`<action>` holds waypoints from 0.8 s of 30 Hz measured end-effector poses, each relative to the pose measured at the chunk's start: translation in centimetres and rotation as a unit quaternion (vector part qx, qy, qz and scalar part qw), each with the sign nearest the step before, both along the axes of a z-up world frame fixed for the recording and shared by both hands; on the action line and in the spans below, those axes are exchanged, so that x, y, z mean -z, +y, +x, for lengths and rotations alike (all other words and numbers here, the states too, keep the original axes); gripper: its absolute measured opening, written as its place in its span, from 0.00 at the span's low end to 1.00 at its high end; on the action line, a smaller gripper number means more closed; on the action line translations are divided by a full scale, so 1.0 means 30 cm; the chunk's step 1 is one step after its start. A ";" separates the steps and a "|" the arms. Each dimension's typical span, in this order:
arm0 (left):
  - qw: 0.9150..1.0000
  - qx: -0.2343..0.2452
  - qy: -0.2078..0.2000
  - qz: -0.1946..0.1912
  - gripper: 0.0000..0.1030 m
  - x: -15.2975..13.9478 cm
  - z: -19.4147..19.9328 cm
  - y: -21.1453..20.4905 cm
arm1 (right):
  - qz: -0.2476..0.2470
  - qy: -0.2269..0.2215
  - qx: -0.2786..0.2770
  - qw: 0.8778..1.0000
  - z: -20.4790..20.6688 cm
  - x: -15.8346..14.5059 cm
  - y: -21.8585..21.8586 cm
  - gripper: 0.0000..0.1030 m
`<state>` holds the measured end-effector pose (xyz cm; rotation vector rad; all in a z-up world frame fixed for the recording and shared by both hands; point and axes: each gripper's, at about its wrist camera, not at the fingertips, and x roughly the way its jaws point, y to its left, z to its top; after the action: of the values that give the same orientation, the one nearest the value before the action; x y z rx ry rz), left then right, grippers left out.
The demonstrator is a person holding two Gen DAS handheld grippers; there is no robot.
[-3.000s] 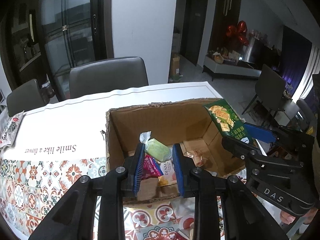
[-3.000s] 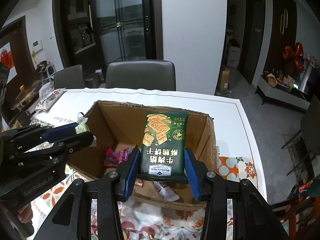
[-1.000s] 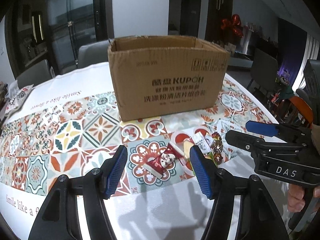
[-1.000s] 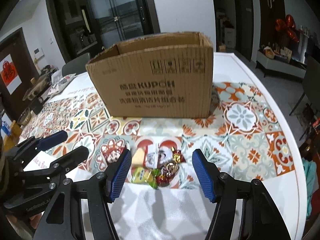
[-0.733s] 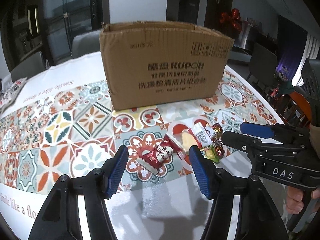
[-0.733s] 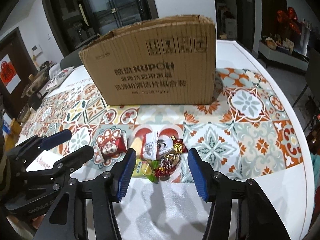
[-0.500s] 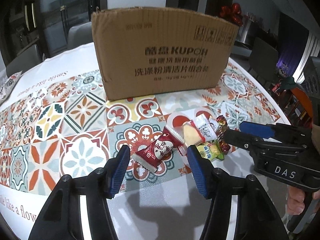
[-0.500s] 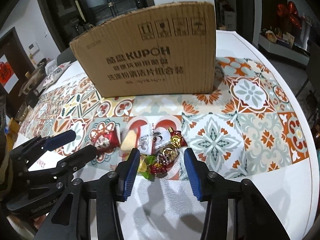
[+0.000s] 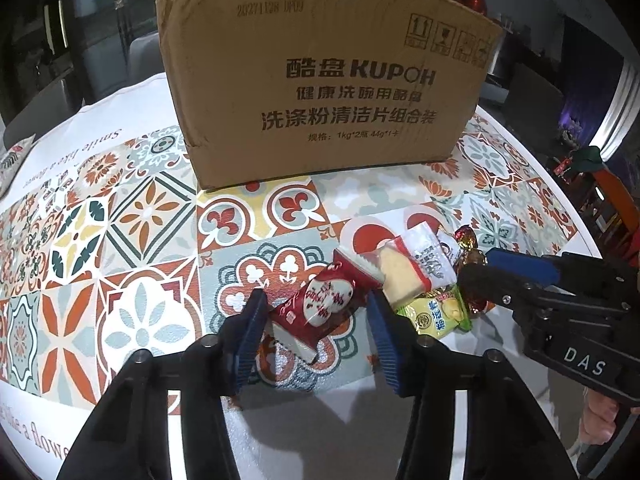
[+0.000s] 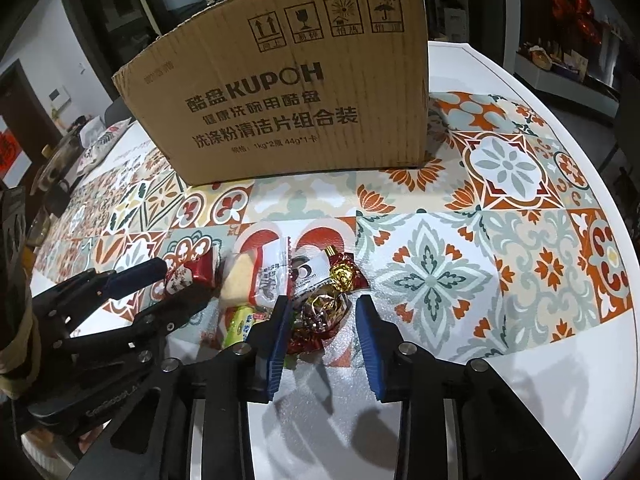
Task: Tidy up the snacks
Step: 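Grasp the red candy bag with the left tool while the right tool grasps the gold chocolate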
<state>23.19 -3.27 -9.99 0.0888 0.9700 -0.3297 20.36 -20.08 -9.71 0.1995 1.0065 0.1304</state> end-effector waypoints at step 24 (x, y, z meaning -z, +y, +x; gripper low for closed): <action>0.999 -0.022 -0.007 -0.035 0.19 -0.050 -0.044 0.014 | 0.005 -0.008 0.003 1.000 -0.018 -0.016 -0.006 0.17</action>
<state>21.87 -2.84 -8.49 0.0059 0.9437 -0.3228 19.81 -20.28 -9.25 0.2096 0.9888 0.1309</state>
